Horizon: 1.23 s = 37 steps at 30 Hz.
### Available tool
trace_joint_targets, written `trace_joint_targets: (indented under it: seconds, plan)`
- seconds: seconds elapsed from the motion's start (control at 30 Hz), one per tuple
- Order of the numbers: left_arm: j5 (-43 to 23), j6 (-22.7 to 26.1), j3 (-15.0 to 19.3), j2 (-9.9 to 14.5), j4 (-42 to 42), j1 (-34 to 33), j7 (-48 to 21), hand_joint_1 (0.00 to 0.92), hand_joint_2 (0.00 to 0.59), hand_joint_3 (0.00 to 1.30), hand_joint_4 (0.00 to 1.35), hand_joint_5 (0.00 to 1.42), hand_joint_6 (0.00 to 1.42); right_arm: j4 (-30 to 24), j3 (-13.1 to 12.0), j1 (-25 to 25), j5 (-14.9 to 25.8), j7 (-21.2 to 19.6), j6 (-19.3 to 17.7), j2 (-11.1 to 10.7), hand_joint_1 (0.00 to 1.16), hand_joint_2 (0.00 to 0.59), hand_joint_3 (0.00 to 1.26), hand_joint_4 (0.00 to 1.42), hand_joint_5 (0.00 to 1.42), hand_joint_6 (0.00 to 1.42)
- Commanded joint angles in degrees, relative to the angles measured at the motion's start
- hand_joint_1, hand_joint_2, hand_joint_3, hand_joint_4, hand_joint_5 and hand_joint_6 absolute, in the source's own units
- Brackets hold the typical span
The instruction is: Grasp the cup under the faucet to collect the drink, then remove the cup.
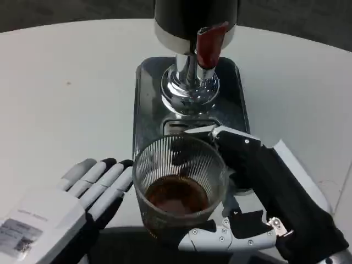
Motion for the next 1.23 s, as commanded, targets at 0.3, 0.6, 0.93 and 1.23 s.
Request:
trace_joint_targets:
  seconds: [0.3, 0.6, 0.93, 1.23]
  plan:
    - [3.35, 4.63, -2.33, -1.55, -4.53, -1.11, -2.77, 0.000, 0.002, 0.00, 0.00, 0.00, 0.00, -2.06, -3.52, 1.80, 5.39, -0.15, -4.57, -2.68, 1.09, 0.133, 0.73, 0.95, 0.99, 1.40]
    - [4.16, 5.33, -2.16, -1.92, -4.12, -2.44, -2.11, 0.000, 0.002, 0.00, 0.00, 0.00, 0.00, -3.80, -4.27, 2.40, 6.23, -0.14, -4.52, -3.63, 1.09, 0.136, 0.73, 0.95, 0.99, 1.40]
    - [4.01, 5.57, -2.28, -1.96, -3.84, -2.37, -2.39, 0.000, 0.005, 0.00, 0.00, 0.00, 0.00, -5.05, -4.22, 3.03, 7.09, -0.26, -3.65, -4.03, 1.09, 0.136, 0.73, 0.95, 0.99, 1.40]
    - [3.99, 5.98, -2.55, -2.10, -4.08, -1.98, -2.67, 0.000, 0.005, 0.00, 0.00, 0.00, 0.00, -6.27, -3.52, 5.09, 6.49, -0.59, -3.37, -3.97, 1.09, 0.136, 0.73, 0.95, 0.99, 1.40]
